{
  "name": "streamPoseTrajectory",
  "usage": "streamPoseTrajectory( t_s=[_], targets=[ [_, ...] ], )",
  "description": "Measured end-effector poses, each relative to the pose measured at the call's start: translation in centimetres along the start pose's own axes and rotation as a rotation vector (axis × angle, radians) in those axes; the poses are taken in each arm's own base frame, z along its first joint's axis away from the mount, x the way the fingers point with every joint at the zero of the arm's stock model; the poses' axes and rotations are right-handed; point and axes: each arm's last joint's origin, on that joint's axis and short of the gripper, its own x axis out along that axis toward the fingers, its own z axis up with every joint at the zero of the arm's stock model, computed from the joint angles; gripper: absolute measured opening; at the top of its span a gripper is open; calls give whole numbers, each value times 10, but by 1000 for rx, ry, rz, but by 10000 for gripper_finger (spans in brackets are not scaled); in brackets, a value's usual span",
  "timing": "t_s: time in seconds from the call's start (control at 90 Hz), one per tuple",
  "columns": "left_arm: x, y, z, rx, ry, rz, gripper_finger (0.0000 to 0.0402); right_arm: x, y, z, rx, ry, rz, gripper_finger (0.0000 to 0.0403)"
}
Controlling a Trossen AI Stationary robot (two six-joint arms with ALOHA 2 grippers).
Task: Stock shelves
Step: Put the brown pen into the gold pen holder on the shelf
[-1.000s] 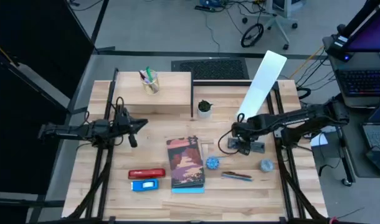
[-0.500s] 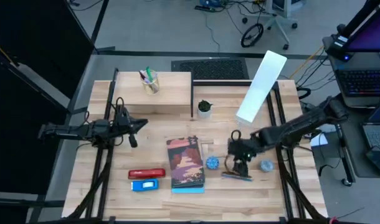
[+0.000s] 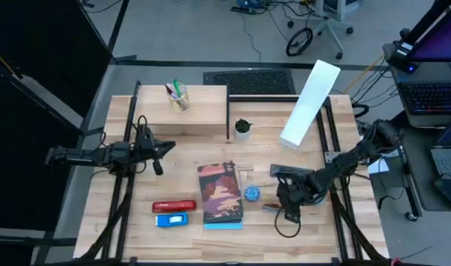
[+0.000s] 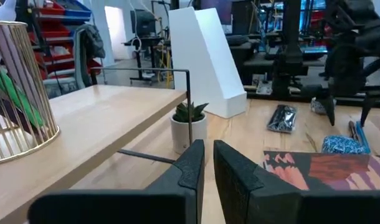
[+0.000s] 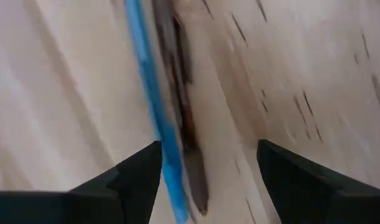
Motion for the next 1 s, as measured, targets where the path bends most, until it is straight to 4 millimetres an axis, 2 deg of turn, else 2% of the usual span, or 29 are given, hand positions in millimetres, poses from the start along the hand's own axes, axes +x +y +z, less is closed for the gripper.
streamPoseTrajectory(
  t_s=[0.3,0.744,1.0],
  targets=[
    [0,0,0,-3,0,0,22,8,5,1,-4,-23,-3,170],
    [0,0,0,-2,0,0,22,22,8,-2,-47,-43,-87,126],
    [0,0,0,0,0,0,22,24,8,-1,-50,-70,-85,66]
  ],
)
